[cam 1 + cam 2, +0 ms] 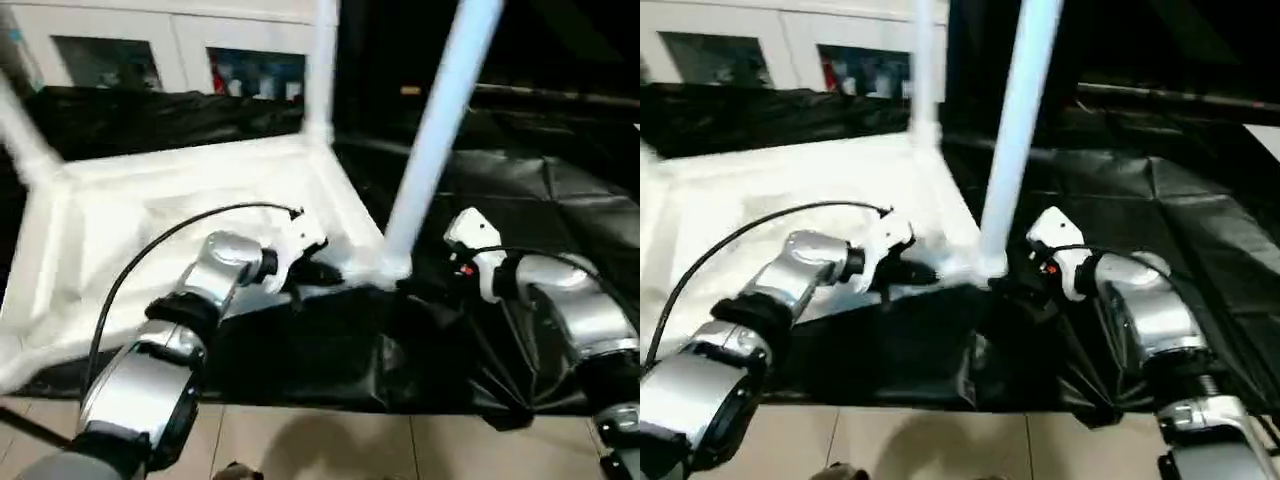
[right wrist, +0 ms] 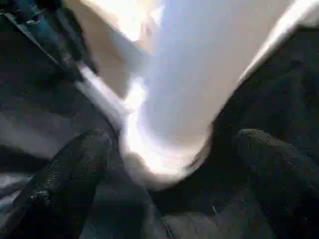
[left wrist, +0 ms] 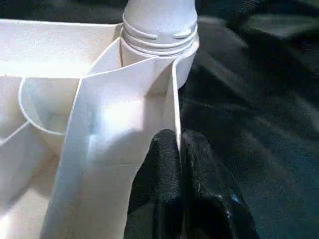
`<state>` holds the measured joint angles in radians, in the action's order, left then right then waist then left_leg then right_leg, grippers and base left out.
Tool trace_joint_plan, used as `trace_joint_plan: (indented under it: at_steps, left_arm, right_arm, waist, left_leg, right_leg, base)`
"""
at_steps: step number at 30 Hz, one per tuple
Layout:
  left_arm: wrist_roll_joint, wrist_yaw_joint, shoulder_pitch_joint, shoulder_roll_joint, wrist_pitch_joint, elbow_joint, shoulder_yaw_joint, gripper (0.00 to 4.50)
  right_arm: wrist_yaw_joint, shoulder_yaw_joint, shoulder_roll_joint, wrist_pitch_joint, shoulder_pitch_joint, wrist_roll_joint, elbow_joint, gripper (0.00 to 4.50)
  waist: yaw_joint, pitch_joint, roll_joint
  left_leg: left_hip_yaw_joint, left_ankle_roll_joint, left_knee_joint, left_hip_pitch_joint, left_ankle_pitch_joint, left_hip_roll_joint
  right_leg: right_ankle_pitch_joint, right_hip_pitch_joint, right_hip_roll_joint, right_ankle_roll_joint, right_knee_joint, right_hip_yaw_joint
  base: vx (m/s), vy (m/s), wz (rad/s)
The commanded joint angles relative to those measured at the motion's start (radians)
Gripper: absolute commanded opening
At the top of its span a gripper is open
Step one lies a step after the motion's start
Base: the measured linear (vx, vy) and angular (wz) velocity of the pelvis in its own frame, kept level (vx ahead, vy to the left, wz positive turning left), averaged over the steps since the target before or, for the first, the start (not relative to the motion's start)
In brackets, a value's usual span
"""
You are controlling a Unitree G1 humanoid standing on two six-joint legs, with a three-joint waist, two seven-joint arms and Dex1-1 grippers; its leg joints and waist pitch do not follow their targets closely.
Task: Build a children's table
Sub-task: Rotate leg to tighten
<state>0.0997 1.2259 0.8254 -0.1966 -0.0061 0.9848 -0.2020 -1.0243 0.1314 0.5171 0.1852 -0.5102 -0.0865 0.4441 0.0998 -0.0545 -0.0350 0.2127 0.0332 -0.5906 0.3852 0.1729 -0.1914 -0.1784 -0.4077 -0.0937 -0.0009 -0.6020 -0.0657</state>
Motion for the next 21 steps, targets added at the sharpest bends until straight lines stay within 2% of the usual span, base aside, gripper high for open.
trace_joint_plan:
  at_steps: [1,3,5,6,7,10,21]
  left_arm:
    - [-0.072,0.076,-0.011,0.026,-0.017,-0.036,-0.007,0.00]
    - [-0.075,0.087,-0.012,0.025,-0.018,-0.037,-0.007,0.00]
    - [-0.077,0.097,-0.013,0.025,-0.014,-0.039,-0.003,0.00]
    - [-0.075,0.098,-0.013,0.025,-0.013,-0.042,0.000,0.00]
    - [-0.073,0.100,-0.014,0.026,-0.012,-0.044,0.003,0.00]
    - [-0.071,0.102,-0.019,0.025,-0.004,-0.057,0.006,0.00]
    - [-0.074,0.101,-0.020,0.023,0.007,-0.068,0.006,0.00]
  right_arm:
    - [-0.013,0.012,0.008,-0.005,-0.014,-0.004,0.003,4.45]
    - [-0.023,0.036,0.010,-0.015,-0.015,0.014,0.017,4.45]
    - [-0.035,0.057,0.013,-0.025,-0.014,0.026,0.028,4.45]
    - [-0.035,0.060,0.011,-0.033,-0.015,0.033,0.037,4.45]
    - [-0.041,0.056,0.005,-0.029,-0.015,0.026,0.043,4.45]
    - [-0.032,0.042,-0.015,-0.031,-0.024,0.022,0.073,4.45]
    - [-0.006,0.017,-0.057,-0.055,-0.049,0.000,0.150,3.45]
  waist:
    - [-0.002,0.064,-0.016]
    - [0.005,0.064,-0.017]
    - [0.005,0.063,-0.018]
    - [0.005,0.063,-0.021]
    - [0.005,0.063,-0.021]
    - [0.005,0.065,-0.021]
    - [-0.002,0.065,-0.019]
  left_leg:
    - [-0.017,-0.085,0.060,-0.032,0.181,-0.054]
    - [-0.017,-0.069,0.062,-0.032,0.190,-0.054]
    - [-0.019,-0.059,0.063,-0.028,0.200,-0.053]
    - [-0.020,-0.054,0.063,-0.027,0.204,-0.052]
    - [-0.021,-0.052,0.063,-0.027,0.202,-0.051]
    - [-0.020,-0.056,0.061,-0.025,0.186,-0.051]
    - [-0.021,-0.057,0.060,-0.022,0.188,-0.049]
  right_leg:
    - [-0.170,0.041,-0.062,-0.273,0.064,0.045]
    - [-0.193,0.041,-0.064,-0.259,0.065,0.046]
    - [-0.216,0.041,-0.066,-0.246,0.067,0.045]
    - [-0.230,0.043,-0.067,-0.236,0.068,0.045]
    - [-0.233,0.043,-0.067,-0.231,0.067,0.046]
    - [-0.214,0.043,-0.066,-0.234,0.065,0.045]
    - [-0.215,0.044,-0.063,-0.239,0.064,0.043]
  base:
    - [0.000,0.000,0.00]
    - [0.000,0.000,0.00]
    - [0.000,0.000,0.00]
    - [0.000,0.000,0.00]
    - [0.000,0.000,0.00]
    - [0.000,0.000,0.00]
    - [0.000,0.000,0.00]
